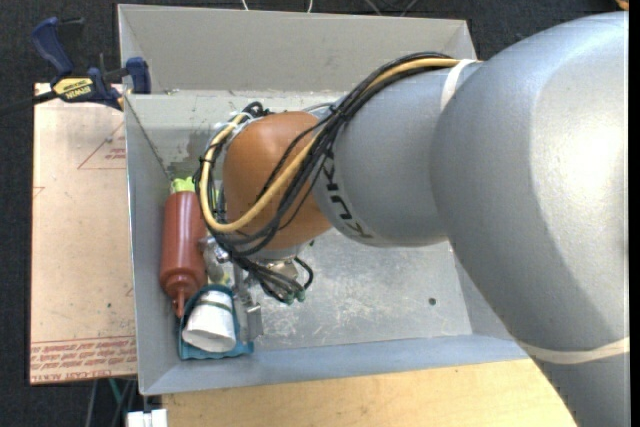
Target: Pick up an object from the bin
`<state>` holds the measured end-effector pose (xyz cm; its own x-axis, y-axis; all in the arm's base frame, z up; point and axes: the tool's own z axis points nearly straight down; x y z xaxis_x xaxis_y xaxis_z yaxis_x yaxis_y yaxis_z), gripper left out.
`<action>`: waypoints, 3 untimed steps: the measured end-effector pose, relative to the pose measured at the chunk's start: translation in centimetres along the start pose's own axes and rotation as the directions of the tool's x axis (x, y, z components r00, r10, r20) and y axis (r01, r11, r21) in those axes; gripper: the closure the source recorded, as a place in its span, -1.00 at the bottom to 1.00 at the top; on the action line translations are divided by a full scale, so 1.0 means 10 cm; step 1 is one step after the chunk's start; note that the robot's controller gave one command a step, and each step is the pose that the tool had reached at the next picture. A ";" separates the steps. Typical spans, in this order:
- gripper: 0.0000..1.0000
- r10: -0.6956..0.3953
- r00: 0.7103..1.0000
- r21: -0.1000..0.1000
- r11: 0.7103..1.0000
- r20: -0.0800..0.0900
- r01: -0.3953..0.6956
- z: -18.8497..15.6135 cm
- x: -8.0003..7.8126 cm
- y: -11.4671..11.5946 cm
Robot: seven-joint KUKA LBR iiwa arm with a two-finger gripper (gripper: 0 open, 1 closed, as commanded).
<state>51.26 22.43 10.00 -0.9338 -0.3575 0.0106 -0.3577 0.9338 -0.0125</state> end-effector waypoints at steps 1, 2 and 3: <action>-1.00 -0.466 0.885 0.018 0.884 0.006 0.466 -0.28 0.21 0.10; -1.00 -0.487 0.873 0.006 0.873 0.005 0.487 -0.17 0.12 0.06; 1.00 -0.597 0.802 0.050 0.802 0.003 0.596 0.12 0.09 0.26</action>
Offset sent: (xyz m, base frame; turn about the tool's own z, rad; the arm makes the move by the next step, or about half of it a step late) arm -0.0333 0.0285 -0.0300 -0.5461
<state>49.47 24.51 8.73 -0.5359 -0.8442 0.0128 -0.8434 0.5346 -0.0535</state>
